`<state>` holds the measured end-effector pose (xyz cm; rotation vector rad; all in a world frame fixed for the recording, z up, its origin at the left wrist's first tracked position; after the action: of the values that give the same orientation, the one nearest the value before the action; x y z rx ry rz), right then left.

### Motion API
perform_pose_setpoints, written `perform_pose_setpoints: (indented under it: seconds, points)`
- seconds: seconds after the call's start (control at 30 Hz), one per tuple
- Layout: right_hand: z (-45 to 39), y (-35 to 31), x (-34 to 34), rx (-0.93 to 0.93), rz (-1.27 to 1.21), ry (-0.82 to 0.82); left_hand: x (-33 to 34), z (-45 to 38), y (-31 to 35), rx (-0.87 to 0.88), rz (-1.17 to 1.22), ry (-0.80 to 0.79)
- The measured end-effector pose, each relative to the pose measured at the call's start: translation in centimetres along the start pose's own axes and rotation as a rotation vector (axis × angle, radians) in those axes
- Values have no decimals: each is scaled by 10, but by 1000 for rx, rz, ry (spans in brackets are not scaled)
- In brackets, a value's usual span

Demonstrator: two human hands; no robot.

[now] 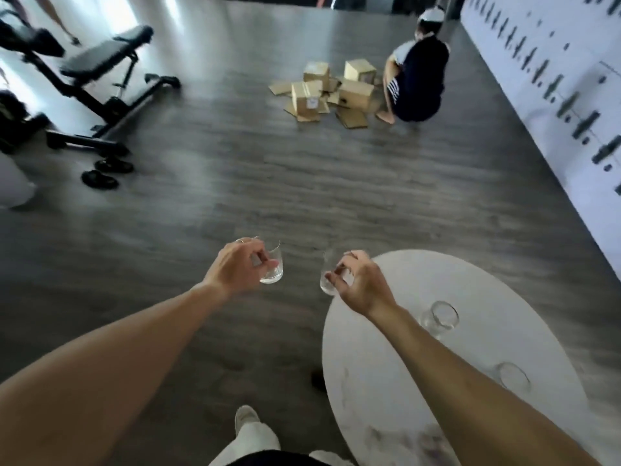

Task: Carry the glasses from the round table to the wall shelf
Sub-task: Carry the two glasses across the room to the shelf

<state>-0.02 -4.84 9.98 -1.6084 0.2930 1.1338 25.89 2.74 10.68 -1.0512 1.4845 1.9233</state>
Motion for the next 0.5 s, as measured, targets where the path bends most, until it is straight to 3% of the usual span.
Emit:
perform_pose_setpoints:
  seconds: [0.5]
  points:
    - [-254,-263,-62,-259,-39,171,-300,-140,-68,107,-59,379]
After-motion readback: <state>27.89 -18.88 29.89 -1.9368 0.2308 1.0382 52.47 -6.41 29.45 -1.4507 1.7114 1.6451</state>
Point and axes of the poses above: each hand's wrist, its own z-axis away from the middle knuckle, its own x-axis out of the palm, y = z × x, the point moved 1 cm from there along -z, towards the middle knuckle, and after that the axes turned 4 degrees about -y, right-handed, at the moved point
